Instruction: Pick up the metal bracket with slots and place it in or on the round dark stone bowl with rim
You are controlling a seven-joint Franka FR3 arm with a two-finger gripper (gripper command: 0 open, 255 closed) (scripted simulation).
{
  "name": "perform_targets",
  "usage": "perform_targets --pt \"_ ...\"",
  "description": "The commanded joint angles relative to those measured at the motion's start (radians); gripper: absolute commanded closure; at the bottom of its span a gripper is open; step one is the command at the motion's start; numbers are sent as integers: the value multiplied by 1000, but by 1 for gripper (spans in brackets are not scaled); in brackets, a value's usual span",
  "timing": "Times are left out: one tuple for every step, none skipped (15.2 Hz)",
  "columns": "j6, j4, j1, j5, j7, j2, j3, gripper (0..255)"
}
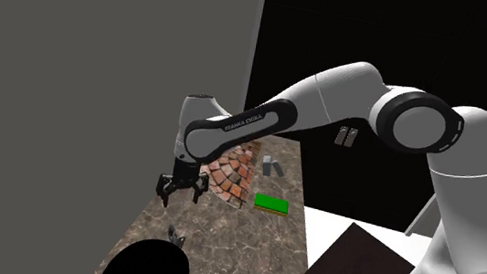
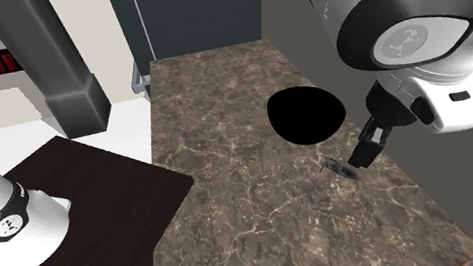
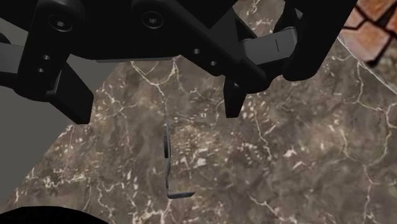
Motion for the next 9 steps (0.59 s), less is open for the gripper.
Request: perform_targets --pt "17 -2 4 -2 2 16 -1 0" --pt "27 -3 6 -2 2 23 -1 0" --pt "41 -5 9 -3 3 36 -2 0" --pt "41 -5 9 -3 3 36 -2 0" --pt "41 -5 9 -3 3 36 -2 0" --pt "41 -5 9 -3 3 36 -2 0" --pt "41 -5 9 -3 3 36 -2 0" --pt "41 -5 9 -3 3 36 -2 0" --pt "41 -5 9 -3 3 36 -2 0"
